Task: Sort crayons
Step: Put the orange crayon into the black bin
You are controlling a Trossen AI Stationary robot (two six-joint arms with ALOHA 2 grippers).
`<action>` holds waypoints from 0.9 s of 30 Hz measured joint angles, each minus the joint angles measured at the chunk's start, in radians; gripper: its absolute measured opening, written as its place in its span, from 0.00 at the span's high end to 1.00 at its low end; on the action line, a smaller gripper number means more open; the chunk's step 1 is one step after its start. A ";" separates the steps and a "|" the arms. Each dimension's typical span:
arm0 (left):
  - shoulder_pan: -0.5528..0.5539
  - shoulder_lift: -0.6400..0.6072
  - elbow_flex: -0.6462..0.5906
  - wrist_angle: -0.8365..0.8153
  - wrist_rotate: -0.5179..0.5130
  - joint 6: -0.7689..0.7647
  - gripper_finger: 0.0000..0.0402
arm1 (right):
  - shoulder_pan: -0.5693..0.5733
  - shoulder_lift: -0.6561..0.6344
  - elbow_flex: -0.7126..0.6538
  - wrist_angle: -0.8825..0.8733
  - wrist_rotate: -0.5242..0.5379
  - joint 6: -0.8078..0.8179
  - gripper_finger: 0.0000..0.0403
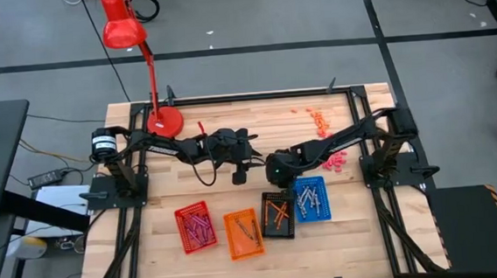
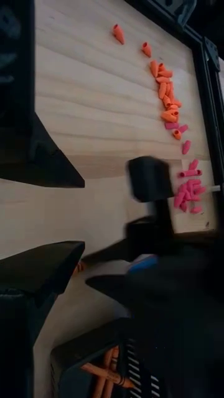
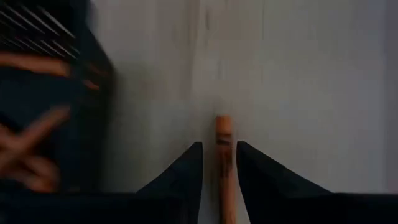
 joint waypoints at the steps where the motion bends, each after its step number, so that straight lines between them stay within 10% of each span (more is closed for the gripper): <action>1: 0.000 0.000 0.000 0.002 -0.003 0.000 0.60 | 0.000 0.017 0.000 -0.003 0.001 -0.001 0.74; 27: -0.001 0.000 0.000 -0.026 -0.044 -0.003 0.60 | -0.063 0.029 0.025 -0.085 -0.034 0.008 0.93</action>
